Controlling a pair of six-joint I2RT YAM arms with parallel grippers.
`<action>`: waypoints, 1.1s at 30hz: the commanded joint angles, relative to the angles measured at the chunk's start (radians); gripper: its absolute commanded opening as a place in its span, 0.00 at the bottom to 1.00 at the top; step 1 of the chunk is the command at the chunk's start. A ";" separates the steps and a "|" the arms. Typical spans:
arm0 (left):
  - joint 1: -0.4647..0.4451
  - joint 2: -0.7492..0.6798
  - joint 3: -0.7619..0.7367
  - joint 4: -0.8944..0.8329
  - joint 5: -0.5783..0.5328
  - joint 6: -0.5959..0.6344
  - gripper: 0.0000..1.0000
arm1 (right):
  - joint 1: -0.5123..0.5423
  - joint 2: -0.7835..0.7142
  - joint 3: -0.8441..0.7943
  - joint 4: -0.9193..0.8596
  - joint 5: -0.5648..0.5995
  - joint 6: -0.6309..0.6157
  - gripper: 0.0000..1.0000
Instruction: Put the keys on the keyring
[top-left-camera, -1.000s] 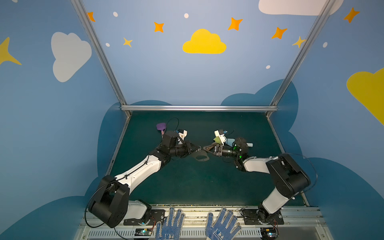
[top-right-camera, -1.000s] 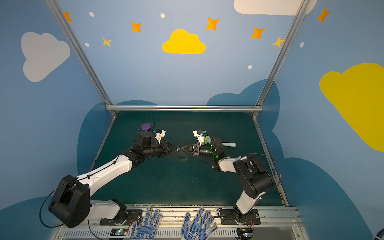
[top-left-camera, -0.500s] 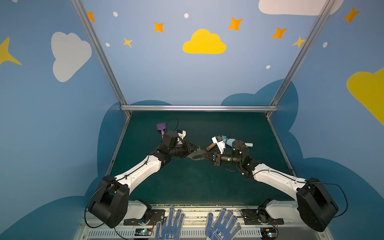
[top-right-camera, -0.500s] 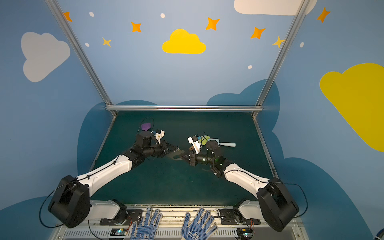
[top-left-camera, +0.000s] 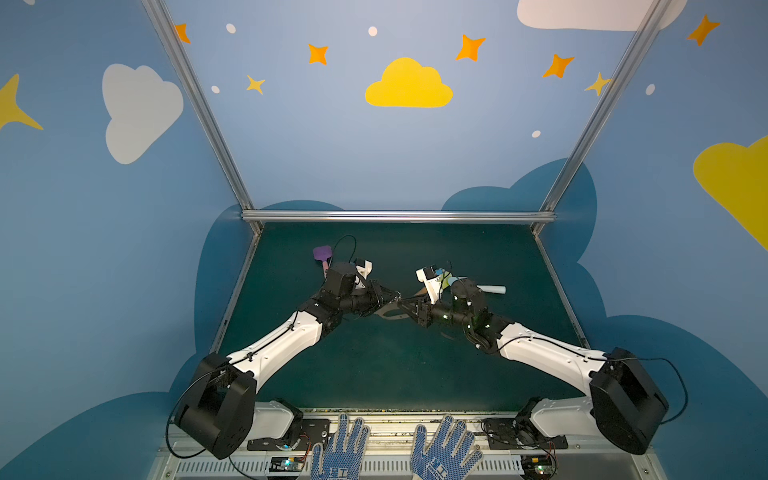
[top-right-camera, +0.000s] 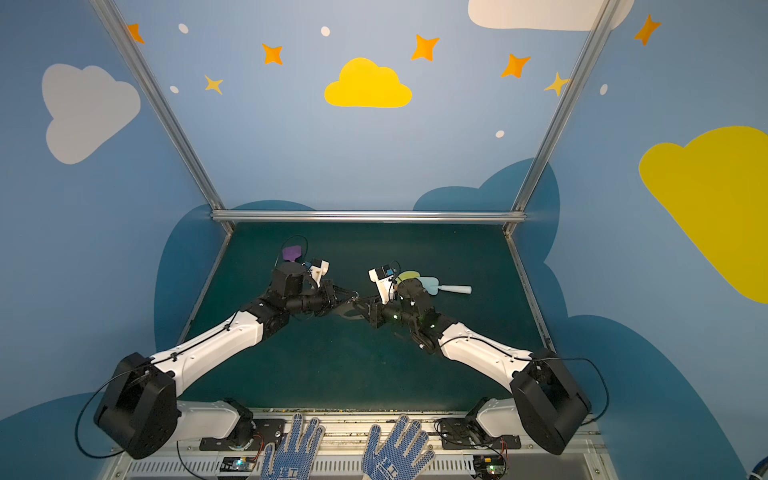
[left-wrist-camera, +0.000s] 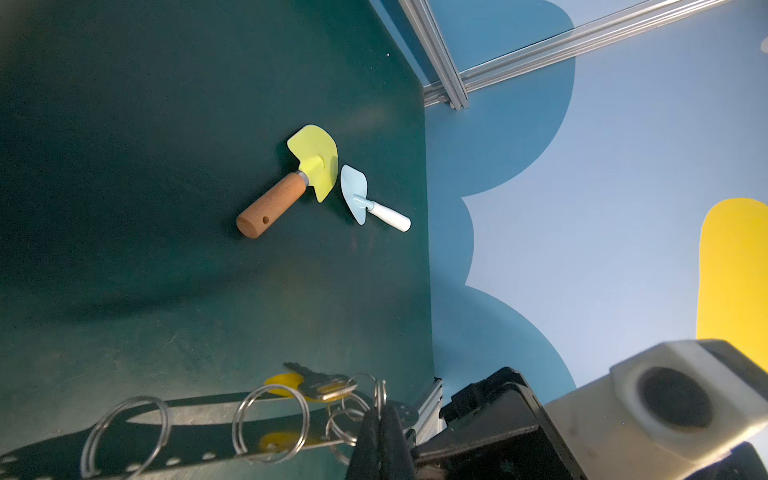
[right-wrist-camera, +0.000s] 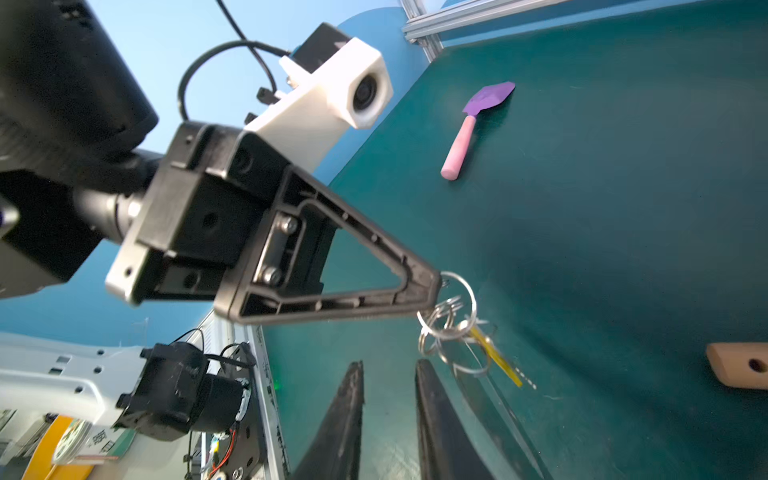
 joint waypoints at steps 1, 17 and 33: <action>-0.003 -0.028 0.018 0.035 -0.002 -0.007 0.04 | 0.014 0.016 0.032 -0.052 0.053 -0.022 0.26; -0.011 -0.032 0.013 0.061 0.005 -0.030 0.04 | 0.036 0.027 0.066 -0.092 0.144 -0.029 0.25; -0.030 -0.017 0.009 0.077 0.004 -0.038 0.04 | 0.046 0.025 0.072 -0.069 0.172 -0.027 0.23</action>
